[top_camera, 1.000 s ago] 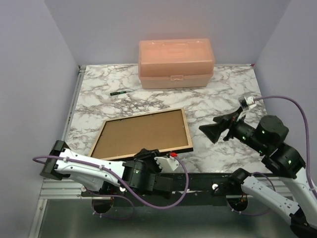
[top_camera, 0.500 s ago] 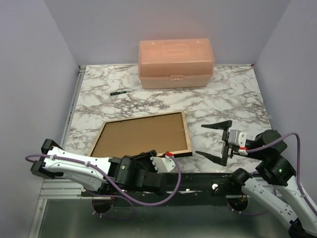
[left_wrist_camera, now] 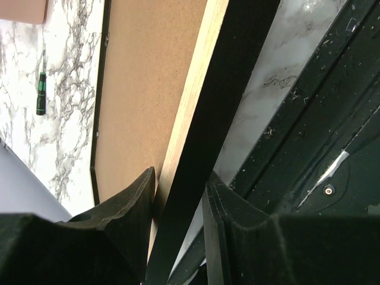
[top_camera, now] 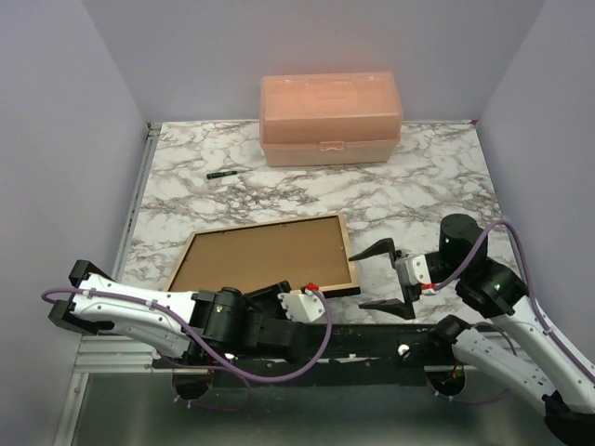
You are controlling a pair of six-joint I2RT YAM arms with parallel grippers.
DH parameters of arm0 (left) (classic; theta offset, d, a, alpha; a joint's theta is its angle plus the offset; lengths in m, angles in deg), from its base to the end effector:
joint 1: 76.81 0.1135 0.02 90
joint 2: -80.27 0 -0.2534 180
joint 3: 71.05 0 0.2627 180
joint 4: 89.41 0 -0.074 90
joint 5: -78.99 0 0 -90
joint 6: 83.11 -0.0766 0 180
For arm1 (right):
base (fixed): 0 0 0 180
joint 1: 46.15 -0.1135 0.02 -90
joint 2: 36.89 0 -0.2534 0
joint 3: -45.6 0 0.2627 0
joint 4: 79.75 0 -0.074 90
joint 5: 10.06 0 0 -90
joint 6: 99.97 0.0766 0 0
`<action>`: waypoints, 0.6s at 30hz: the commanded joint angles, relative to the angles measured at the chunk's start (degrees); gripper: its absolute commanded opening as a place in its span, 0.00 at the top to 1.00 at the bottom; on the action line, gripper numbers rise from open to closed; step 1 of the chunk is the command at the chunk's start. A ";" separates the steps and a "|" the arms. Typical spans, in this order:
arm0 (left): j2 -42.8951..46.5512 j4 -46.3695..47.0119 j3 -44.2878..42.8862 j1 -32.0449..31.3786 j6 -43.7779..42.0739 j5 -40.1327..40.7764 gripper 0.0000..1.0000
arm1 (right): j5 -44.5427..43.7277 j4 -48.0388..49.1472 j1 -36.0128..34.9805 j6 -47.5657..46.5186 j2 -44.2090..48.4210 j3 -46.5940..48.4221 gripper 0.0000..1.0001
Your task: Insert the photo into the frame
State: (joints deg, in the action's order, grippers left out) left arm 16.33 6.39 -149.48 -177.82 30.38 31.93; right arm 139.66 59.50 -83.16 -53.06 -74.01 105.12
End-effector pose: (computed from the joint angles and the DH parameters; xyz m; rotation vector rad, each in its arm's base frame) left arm 0.0115 -0.2143 0.2849 1.3266 1.9135 0.0575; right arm 0.0941 0.1538 0.3311 -1.6138 0.8379 0.8987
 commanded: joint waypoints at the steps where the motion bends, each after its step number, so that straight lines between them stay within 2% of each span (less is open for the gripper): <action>1: 4.08 4.66 -3.15 0.96 3.90 -0.86 0.82 | 4.92 -3.08 0.01 -4.23 -0.62 -0.75 0.00; 4: 4.92 4.29 -3.45 1.97 4.20 -0.20 0.82 | 4.32 -1.76 -0.03 -4.69 -0.68 -3.17 0.02; 10: 5.88 4.85 -4.76 3.91 2.82 -1.32 0.82 | 1.66 15.26 -0.05 3.66 1.13 -11.63 0.05; 15: 5.80 5.87 -6.27 4.55 0.98 -3.92 0.82 | -3.20 21.85 -0.08 6.04 0.38 -14.05 0.08; 18: 5.26 5.86 -6.98 4.57 0.86 -4.39 0.82 | -4.14 29.14 -0.08 9.00 -0.02 -15.73 0.09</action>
State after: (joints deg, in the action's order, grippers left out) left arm 20.22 6.50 -152.76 -173.51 27.50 29.61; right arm 138.72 76.70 -83.16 -48.69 -73.84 91.18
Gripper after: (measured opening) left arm 0.349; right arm 0.923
